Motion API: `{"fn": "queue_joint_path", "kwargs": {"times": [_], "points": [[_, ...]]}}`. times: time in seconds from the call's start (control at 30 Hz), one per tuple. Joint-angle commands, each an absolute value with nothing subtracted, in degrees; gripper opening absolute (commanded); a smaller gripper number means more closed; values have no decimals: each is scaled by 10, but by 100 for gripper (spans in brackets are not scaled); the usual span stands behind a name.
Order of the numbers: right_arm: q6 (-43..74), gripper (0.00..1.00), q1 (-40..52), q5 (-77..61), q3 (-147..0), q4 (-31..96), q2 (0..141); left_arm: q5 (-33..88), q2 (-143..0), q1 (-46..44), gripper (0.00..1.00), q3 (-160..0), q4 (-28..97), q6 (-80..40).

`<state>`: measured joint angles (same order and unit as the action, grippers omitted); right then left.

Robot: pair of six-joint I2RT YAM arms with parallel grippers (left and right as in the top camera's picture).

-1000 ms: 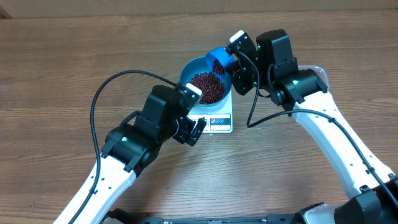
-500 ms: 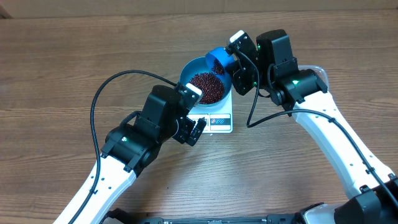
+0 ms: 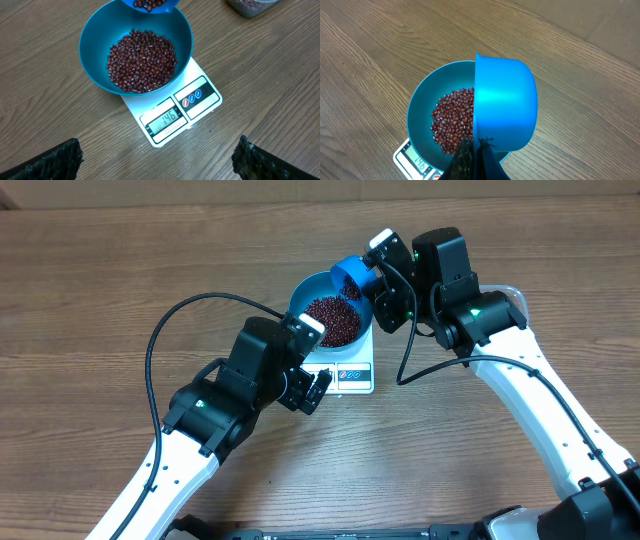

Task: Scoop item into bowl and weigh 150g on scale
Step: 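Hold the scoop tilted over the bowl, trickling beans in slowly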

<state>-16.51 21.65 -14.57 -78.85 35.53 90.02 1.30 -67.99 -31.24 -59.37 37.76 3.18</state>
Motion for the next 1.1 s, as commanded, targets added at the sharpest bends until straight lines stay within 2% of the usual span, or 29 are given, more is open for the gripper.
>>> {"fn": "queue_joint_path", "kwargs": {"times": [0.0,1.07], "points": [[-171,4,218,-141,-799,350,898,13,-672,-311,100,-595,377,37],[-181,4,218,-139,-799,361,898,13,-672,-311,99,-595,377,37]]}}
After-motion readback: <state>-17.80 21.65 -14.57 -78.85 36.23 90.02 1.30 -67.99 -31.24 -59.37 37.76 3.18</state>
